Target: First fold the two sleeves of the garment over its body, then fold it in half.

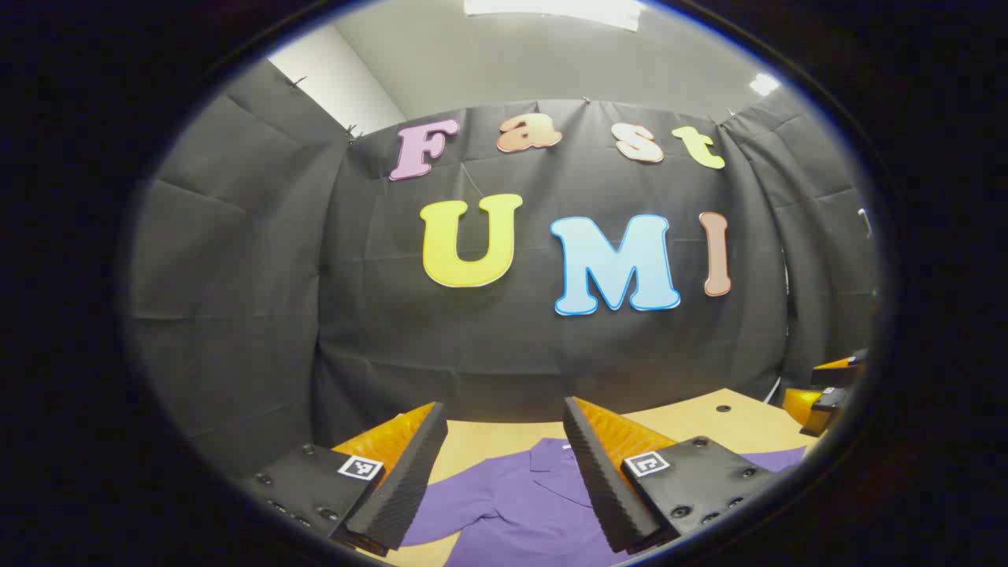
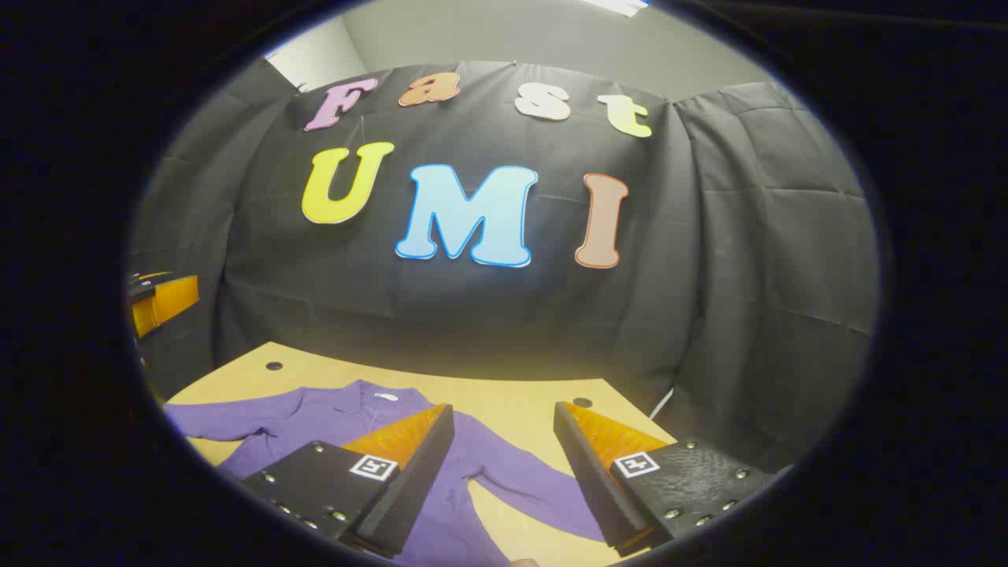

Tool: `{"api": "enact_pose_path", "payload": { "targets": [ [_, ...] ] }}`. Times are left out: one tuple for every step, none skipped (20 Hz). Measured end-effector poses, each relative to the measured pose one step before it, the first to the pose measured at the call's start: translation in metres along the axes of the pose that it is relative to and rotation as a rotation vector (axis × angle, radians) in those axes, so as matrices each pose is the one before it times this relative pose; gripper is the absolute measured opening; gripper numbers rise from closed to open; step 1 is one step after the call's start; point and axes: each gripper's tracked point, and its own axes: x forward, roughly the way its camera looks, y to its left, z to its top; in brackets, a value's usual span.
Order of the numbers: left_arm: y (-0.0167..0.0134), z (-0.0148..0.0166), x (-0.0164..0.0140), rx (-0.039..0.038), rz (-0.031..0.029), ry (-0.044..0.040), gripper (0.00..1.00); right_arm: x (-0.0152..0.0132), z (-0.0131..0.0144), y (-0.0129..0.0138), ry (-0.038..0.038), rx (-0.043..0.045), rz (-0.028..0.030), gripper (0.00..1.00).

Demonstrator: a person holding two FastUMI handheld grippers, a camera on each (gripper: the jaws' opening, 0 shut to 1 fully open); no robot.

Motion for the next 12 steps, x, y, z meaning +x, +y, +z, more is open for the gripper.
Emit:
{"api": "enact_pose_path", "payload": {
  "targets": [
    [-0.00029, 0.00019, 0.00089, -0.00018, -0.00136, -0.00074, 0.95, 0.00012, -0.00087, -0.00075, 0.00108, -0.00124, -0.00039, 0.85],
    [-0.00039, -0.00008, 0.00065, 0.00049, 0.00004, 0.00140, 0.95, 0.00052, 0.00010, -0.00064, 0.00142, -0.00053, -0.00013, 0.85],
    [-0.00062, -0.00022, 0.00028, -0.00067, -0.00171, 0.00132, 0.95, -0.00001, -0.00152, -0.00065, 0.00270, 0.00016, -0.00012, 0.85],
    [-0.00093, -0.00144, 0.00070, -0.00082, -0.00306, 0.00275, 0.95, -0.00018, 0.00050, -0.00063, 0.00131, 0.00019, -0.00049, 0.84],
    [-0.00075, -0.00069, 0.00037, -0.00090, -0.00205, 0.00227, 0.95, 0.00021, -0.00082, -0.00164, 0.00091, -0.00014, -0.00316, 0.84],
    [-0.00021, 0.00048, 0.00058, -0.00139, -0.00247, 0.00099, 0.95, 0.00031, -0.00006, -0.00141, 0.00193, 0.00046, -0.00264, 0.84],
    [-0.00077, -0.00019, 0.00008, -0.00016, -0.00124, 0.00056, 0.95, -0.00022, -0.00122, -0.00050, 0.00180, 0.00107, -0.00128, 0.84],
    [-0.00024, -0.00050, 0.00052, 0.00031, -0.00104, 0.00063, 0.95, -0.00016, -0.00120, -0.00059, 0.00447, 0.00114, -0.00047, 0.84],
    [-0.00031, -0.00034, -0.00002, -0.00004, -0.00086, -0.00080, 0.95, 0.00044, -0.00198, -0.00034, 0.00428, 0.00148, -0.00027, 0.84],
    [-0.00041, 0.00028, 0.00016, 0.00055, -0.00130, 0.00023, 0.95, 0.00044, -0.00078, -0.00088, 0.00395, 0.00023, -0.00079, 0.84],
    [-0.00001, -0.00029, 0.00065, 0.00050, -0.00018, 0.00030, 0.95, -0.00036, -0.00082, -0.00048, 0.00185, -0.00032, -0.00058, 0.84],
    [-0.00010, -0.00019, 0.00039, -0.00040, -0.00043, -0.00010, 0.95, 0.00043, 0.00004, -0.00130, 0.00016, 0.00099, -0.00282, 0.85]
  ]
}}
